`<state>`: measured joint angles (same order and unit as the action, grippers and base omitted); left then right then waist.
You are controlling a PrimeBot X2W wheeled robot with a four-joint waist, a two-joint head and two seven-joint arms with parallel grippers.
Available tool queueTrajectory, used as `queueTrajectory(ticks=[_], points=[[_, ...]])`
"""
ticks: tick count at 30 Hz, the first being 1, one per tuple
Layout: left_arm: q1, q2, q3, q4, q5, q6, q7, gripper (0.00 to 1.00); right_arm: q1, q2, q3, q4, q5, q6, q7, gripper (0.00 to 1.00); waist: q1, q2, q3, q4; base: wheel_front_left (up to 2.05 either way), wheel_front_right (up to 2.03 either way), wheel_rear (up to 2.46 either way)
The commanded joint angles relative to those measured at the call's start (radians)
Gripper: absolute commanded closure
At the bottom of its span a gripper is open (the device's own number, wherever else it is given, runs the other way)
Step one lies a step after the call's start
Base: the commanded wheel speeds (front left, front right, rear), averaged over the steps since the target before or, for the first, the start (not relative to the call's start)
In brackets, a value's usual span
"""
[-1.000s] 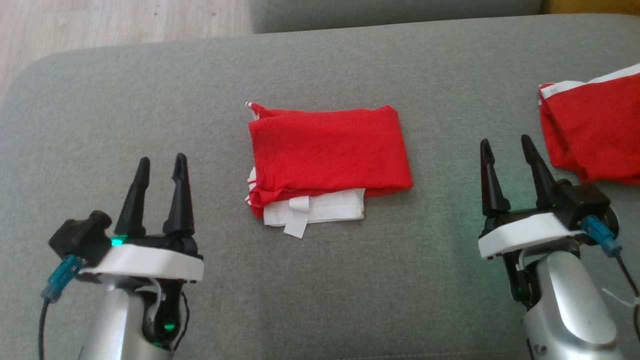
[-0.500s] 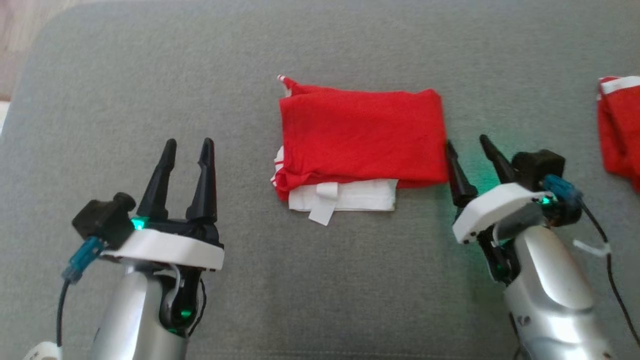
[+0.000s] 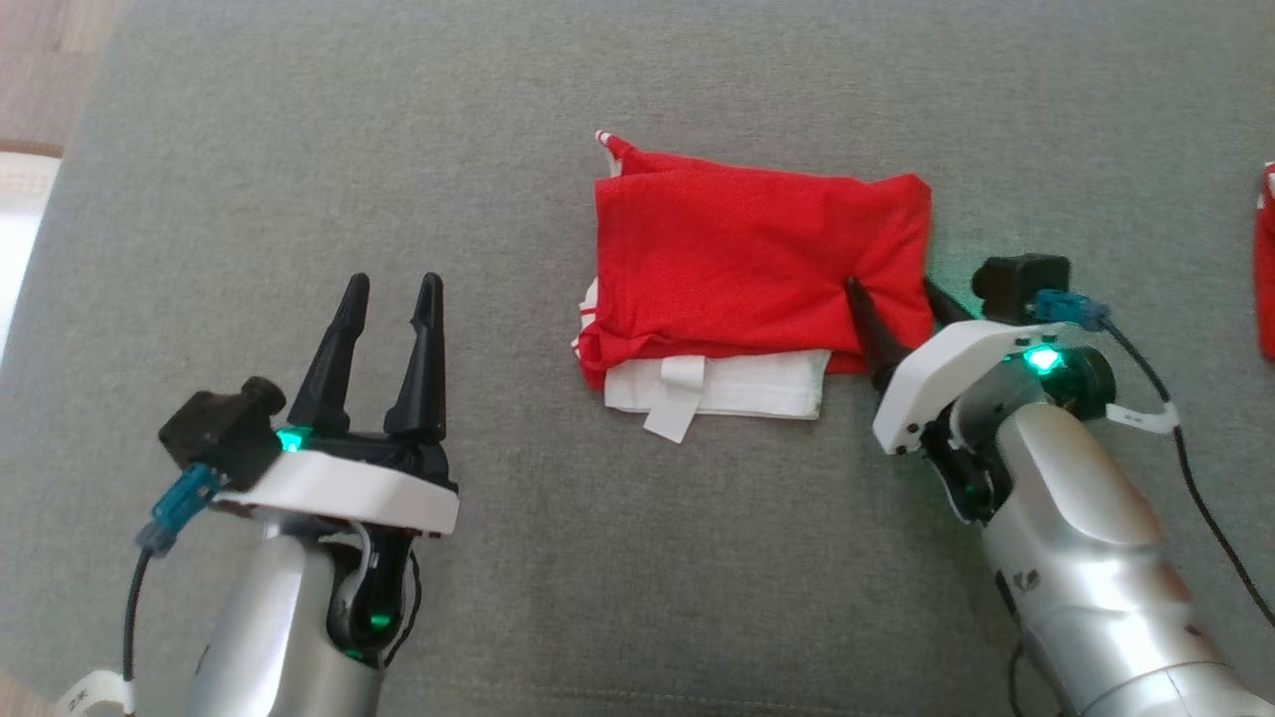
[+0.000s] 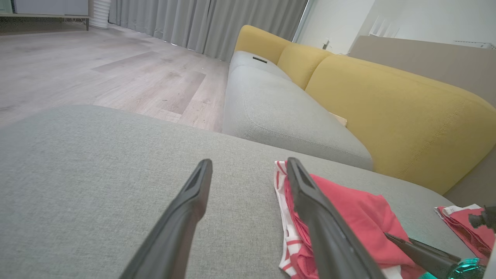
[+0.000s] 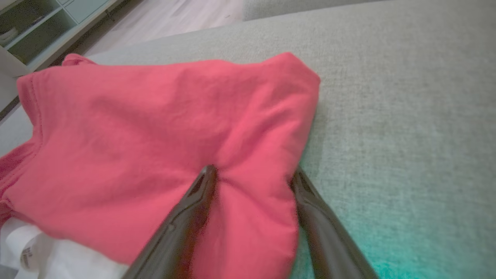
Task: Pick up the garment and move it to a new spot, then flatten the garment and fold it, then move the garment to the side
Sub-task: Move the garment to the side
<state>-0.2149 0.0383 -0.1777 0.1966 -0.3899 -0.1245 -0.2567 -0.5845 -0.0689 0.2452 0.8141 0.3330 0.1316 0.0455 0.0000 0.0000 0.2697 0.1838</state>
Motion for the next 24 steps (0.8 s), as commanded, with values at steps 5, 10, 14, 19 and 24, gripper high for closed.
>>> queueTrajectory(ticks=[5, 10, 14, 19, 24], points=[[-0.029, 0.012, 0.045, -0.028, 0.011, -0.006, -0.005, 0.0, -0.031, 0.019, 0.083, 0.018, -0.067, -0.001, -0.048, 1.0, 0.0, 0.0, -0.014, -0.046, 0.0, 0.0, 0.0], [-0.032, 0.012, 0.042, -0.041, 0.026, -0.006, -0.005, 0.0, -0.074, -0.01, 0.092, 0.007, -0.183, -0.001, -0.124, 1.0, 0.0, 0.0, -0.025, -0.111, 0.0, 0.0, 0.0], [-0.041, 0.012, 0.034, -0.05, 0.036, -0.006, -0.005, 0.0, -0.112, -0.088, 0.145, -0.039, -0.248, -0.001, -0.138, 1.0, 0.0, 0.0, -0.017, -0.173, 0.0, 0.0, 0.0], [-0.054, 0.012, 0.028, -0.052, 0.037, -0.006, -0.005, 0.0, -0.149, -0.241, 0.179, -0.12, -0.256, -0.001, -0.112, 1.0, 0.0, 0.0, 0.0, -0.234, 0.0, 0.0, 0.0], [-0.07, 0.012, 0.014, -0.053, 0.043, -0.006, -0.005, 0.0, -0.168, -0.416, 0.169, -0.176, -0.23, -0.001, -0.058, 1.0, 0.0, 0.0, 0.034, -0.259, 0.0, 0.0, 0.0]])
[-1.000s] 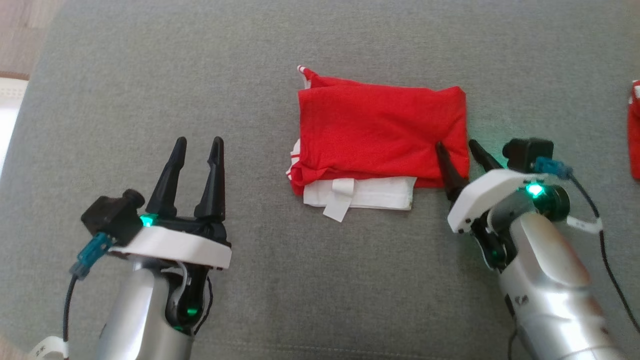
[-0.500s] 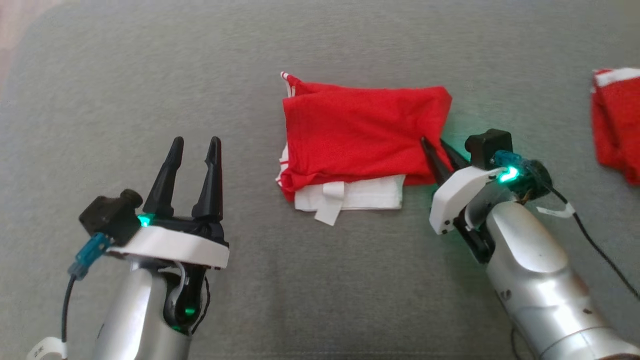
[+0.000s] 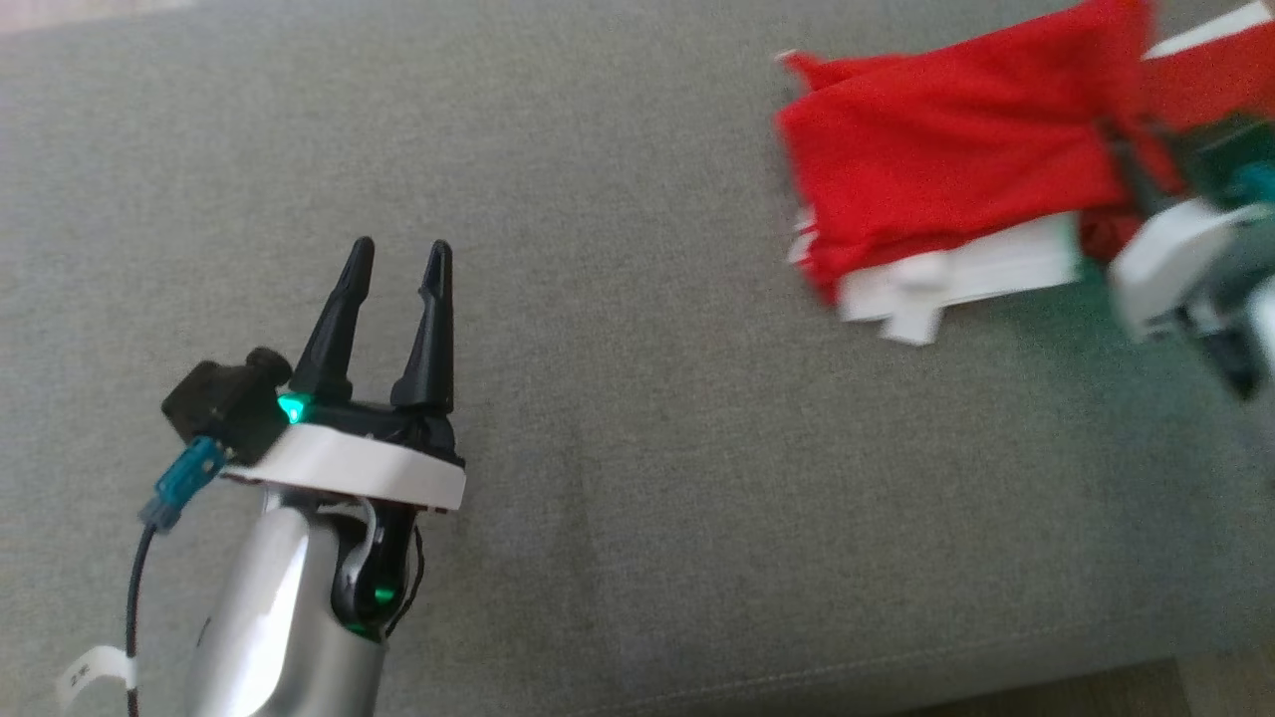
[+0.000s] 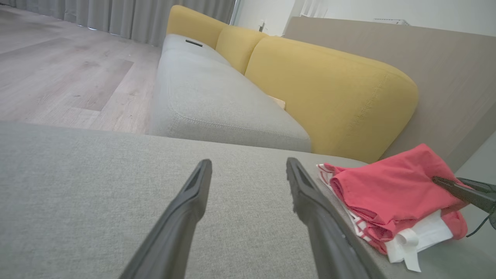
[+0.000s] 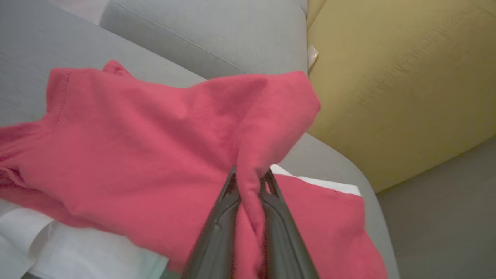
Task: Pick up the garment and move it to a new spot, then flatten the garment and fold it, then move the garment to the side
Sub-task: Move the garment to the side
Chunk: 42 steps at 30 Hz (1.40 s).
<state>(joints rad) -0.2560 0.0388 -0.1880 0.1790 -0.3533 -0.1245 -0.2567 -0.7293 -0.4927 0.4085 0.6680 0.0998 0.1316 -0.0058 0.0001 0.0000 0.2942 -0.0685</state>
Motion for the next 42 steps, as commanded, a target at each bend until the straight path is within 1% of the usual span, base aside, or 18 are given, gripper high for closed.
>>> queueTrajectory(ticks=[1, 4, 7, 13, 18, 25, 26, 27, 32, 36, 39, 42], points=[[-0.033, 0.011, 0.022, -0.035, 0.007, -0.006, -0.005, 0.0, -0.027, -0.024, 0.001, -0.035, 0.006, -0.001, 0.003, 1.0, -0.0001, 0.0, 0.017, -0.008, 0.0, 0.0, 0.0], [-0.047, 0.011, 0.013, -0.034, 0.011, -0.006, -0.005, 0.0, -0.036, -0.106, -0.018, -0.038, 0.014, -0.001, 0.03, 1.0, -0.0001, 0.0, 0.042, -0.003, 0.0, 0.0, 0.0], [-0.06, 0.011, 0.008, -0.033, 0.012, -0.006, -0.005, 0.0, -0.043, -0.174, -0.047, -0.025, 0.011, -0.001, 0.046, 1.0, -0.0001, 0.0, 0.066, 0.009, 0.0, 0.0, 0.0], [-0.08, 0.011, 0.007, -0.032, 0.013, -0.006, -0.005, 0.0, -0.062, -0.262, -0.122, 0.023, -0.014, -0.001, 0.063, 1.0, -0.0001, 0.0, 0.109, 0.035, 0.0, 0.0, 0.0], [-0.092, 0.011, 0.009, -0.031, 0.009, -0.006, -0.005, 0.0, -0.062, -0.279, -0.173, 0.056, -0.039, -0.001, 0.076, 1.0, -0.0001, 0.0, 0.126, 0.049, 0.0, 0.0, 0.0], [-0.098, 0.011, 0.01, -0.025, 0.012, -0.006, -0.005, 0.0, -0.05, -0.255, -0.225, 0.064, -0.074, -0.001, 0.09, 1.0, -0.0001, 0.0, 0.131, 0.048, 0.0, 0.0, 0.0], [-0.099, 0.011, 0.009, -0.024, 0.012, -0.006, -0.005, 0.0, -0.048, -0.25, -0.235, 0.063, -0.08, -0.001, 0.095, 0.72, -0.0001, 0.0, 0.13, 0.047, 0.0, 0.0, 0.0], [-0.099, 0.011, 0.009, -0.023, 0.013, -0.006, -0.005, 0.0, -0.047, -0.244, -0.249, 0.064, -0.088, -0.001, 0.101, 0.0, -0.0001, 0.0, 0.128, 0.046, 0.0, 0.0, 0.0], [-0.093, 0.011, 0.005, -0.013, 0.012, -0.006, -0.005, 0.0, -0.031, -0.199, -0.301, 0.038, -0.116, -0.001, 0.1, 0.0, -0.0001, 0.0, 0.099, 0.04, 0.0, 0.0, 0.0], [-0.082, 0.011, 0.012, -0.011, 0.01, -0.006, -0.005, 0.0, -0.018, -0.148, -0.336, -0.011, -0.125, -0.001, 0.083, 0.0, -0.0001, 0.0, 0.057, 0.036, 0.0, 0.0, 0.0], [-0.068, 0.011, 0.027, -0.016, 0.007, -0.006, -0.005, 0.0, -0.007, -0.082, -0.358, -0.063, -0.094, -0.001, 0.063, 0.0, -0.0001, 0.0, 0.016, 0.035, 0.0, 0.0, 0.0], [-0.05, 0.011, 0.046, -0.023, 0.007, -0.006, -0.005, 0.0, 0.014, -0.014, -0.354, -0.126, -0.061, -0.001, 0.044, 0.0, -0.0001, 0.0, -0.026, 0.037, 0.0, 0.0, 0.0]])
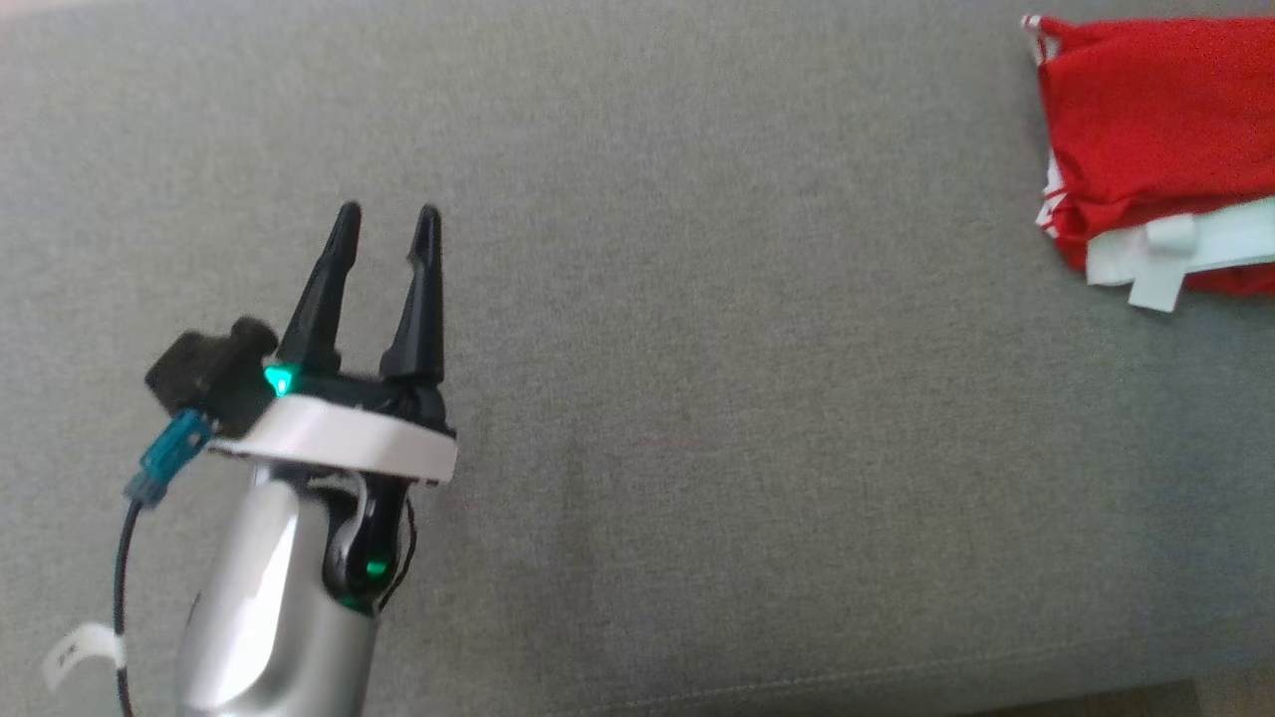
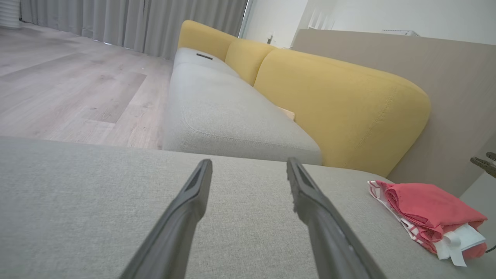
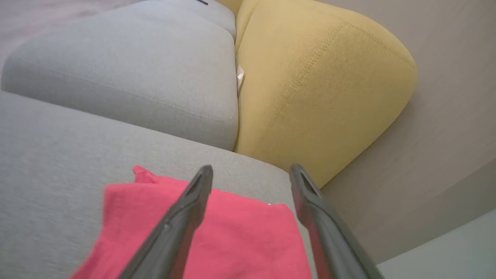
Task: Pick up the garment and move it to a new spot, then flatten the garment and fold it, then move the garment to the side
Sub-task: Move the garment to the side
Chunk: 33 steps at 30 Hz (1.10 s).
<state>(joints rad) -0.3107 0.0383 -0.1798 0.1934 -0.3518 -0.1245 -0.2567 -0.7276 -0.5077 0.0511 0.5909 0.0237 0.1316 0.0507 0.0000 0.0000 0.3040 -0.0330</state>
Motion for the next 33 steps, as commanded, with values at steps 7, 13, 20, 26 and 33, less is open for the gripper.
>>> queueTrajectory(ticks=[7, 13, 20, 26, 33], points=[[0.042, 0.012, 0.081, -0.068, 0.002, -0.006, -0.005, 0.0, 0.08, 0.148, -0.008, -0.181, 0.095, -0.001, -0.072, 0.0, 0.0, 0.0, -0.109, 0.018, 0.0, 0.0, 0.0], [0.082, 0.012, 0.111, -0.1, -0.002, -0.006, -0.005, 0.0, 0.193, 0.304, -0.03, -0.273, 0.144, -0.001, -0.149, 0.0, 0.0, 0.0, -0.166, 0.046, 0.0, 0.0, 0.0], [0.148, 0.012, 0.111, -0.088, -0.006, -0.001, -0.005, 0.0, 0.353, 0.426, -0.034, -0.303, 0.147, -0.001, -0.247, 0.0, 0.0, 0.0, -0.219, 0.072, 0.0, 0.0, 0.0], [0.204, 0.012, 0.105, -0.072, -0.008, 0.003, -0.005, 0.0, 0.466, 0.456, -0.038, -0.276, 0.189, -0.001, -0.287, 0.0, 0.0, 0.0, -0.26, 0.08, 0.0, 0.0, 0.0], [0.248, 0.012, 0.111, -0.064, -0.001, 0.004, -0.005, 0.0, 0.522, 0.457, 0.011, -0.249, 0.255, -0.001, -0.309, 0.0, 0.0, 0.0, -0.278, 0.074, 0.0, 0.0, 0.0]])
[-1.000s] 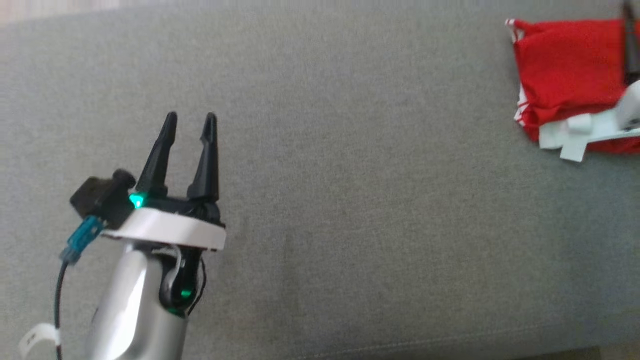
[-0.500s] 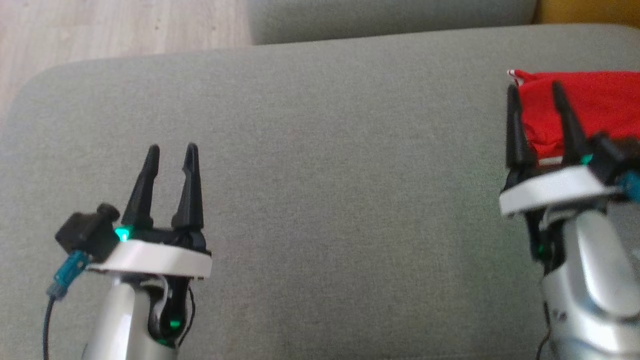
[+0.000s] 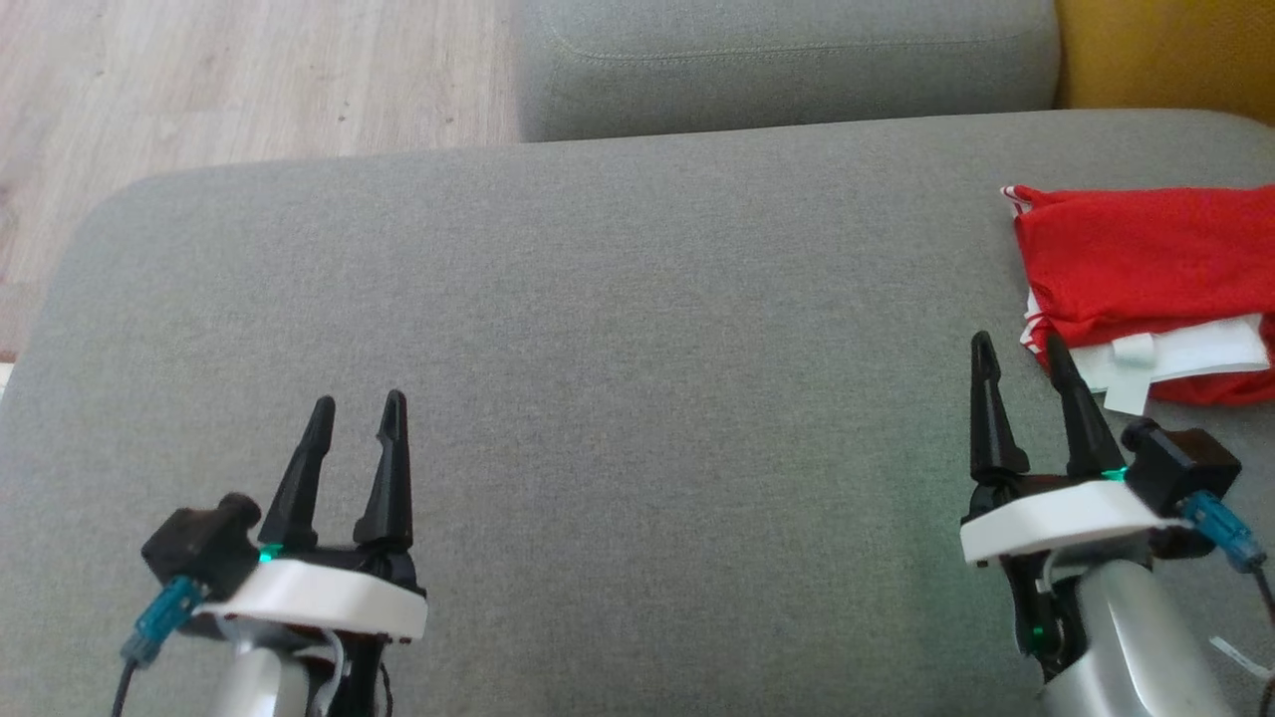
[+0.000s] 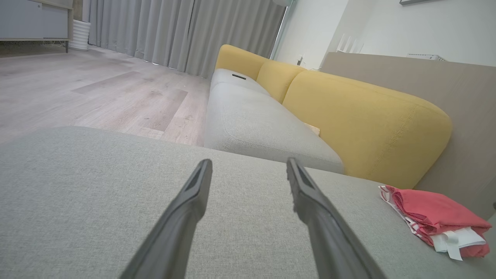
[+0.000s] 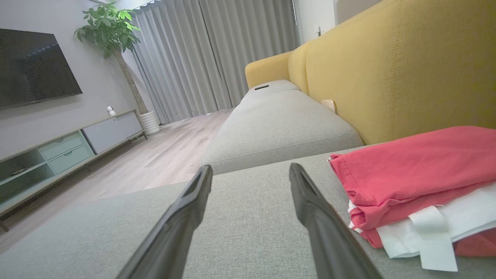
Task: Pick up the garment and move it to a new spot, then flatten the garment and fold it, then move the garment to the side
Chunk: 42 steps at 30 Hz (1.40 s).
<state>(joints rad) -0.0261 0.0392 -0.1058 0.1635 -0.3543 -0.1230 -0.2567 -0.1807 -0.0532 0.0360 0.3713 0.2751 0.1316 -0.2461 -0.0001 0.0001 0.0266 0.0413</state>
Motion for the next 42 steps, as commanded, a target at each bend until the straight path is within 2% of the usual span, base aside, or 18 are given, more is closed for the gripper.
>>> queueTrajectory(ticks=[1, 28, 42], points=[[-0.034, 0.011, 0.038, -0.037, 0.002, 0.003, -0.005, 0.0, -0.023, 0.003, 0.028, -0.029, 0.005, -0.001, -0.013, 0.0, 0.0001, -0.0001, -0.001, -0.002, 0.0, 0.0, 0.0], [-0.046, 0.011, 0.053, -0.022, -0.013, 0.061, -0.005, 0.0, -0.025, 0.003, 0.049, -0.061, 0.021, -0.001, -0.016, 0.0, 0.0001, -0.0001, 0.004, -0.024, 0.0, 0.0, 0.0], [-0.039, 0.011, 0.067, -0.027, -0.015, 0.066, -0.005, 0.0, -0.028, 0.003, 0.057, -0.054, 0.031, -0.001, -0.016, 0.0, 0.0001, -0.0001, 0.004, -0.027, 0.0, 0.0, 0.0]])
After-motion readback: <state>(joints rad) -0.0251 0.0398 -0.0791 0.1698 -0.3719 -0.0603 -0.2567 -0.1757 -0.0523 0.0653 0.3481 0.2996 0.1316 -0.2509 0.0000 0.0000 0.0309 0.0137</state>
